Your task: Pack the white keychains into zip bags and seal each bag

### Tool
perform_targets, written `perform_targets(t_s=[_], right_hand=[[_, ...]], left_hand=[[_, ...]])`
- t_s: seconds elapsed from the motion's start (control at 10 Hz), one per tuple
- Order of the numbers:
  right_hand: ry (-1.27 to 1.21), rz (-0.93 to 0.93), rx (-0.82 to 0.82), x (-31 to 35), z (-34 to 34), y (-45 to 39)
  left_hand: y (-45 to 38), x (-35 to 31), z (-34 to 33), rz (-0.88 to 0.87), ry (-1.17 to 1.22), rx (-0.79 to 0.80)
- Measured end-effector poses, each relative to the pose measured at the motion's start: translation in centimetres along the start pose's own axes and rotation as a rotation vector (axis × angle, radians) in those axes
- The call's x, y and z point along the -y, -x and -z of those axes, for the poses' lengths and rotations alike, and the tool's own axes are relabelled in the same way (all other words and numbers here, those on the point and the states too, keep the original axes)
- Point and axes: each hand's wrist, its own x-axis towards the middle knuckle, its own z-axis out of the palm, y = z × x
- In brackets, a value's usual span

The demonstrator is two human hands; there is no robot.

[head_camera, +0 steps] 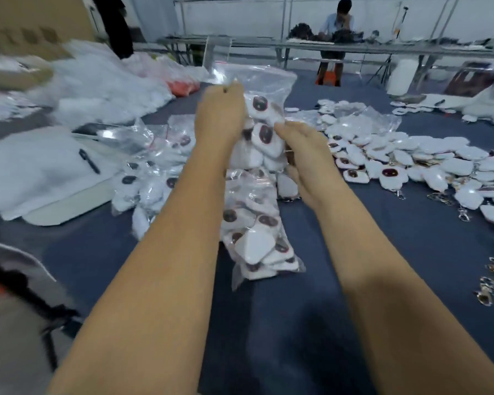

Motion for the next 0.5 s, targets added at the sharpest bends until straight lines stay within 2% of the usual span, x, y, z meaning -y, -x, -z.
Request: perform_targets(t_s=[0.1, 0.2, 0.3, 0.4, 0.5], right_hand=[[0.16, 0.07, 0.064, -0.1, -3.3, -0.2], [0.327, 0.079, 0.121, -1.7, -4.6, 0.0], [0.324, 0.036, 0.121, -2.7, -4.1, 0.4], [0.364, 0.023, 0.147, -3.0, -2.7, 1.0], [0.367, 0.047, 0.066, -1.9, -0.3, 2.4]], left_hand=[[-2.4, 1.2, 3.4, 0.005, -0.284, -0.221], [-2.1, 3.4, 3.9, -0.004, -0.453, -0.173], [-1.1, 5.3, 2.8, -0.016, -0.531, -0.004], [-1.1, 5.3, 2.3, 0.018, -0.68, -0.018], [-0.7, 3.7, 1.3, -0.021, -0.896, -0.103]])
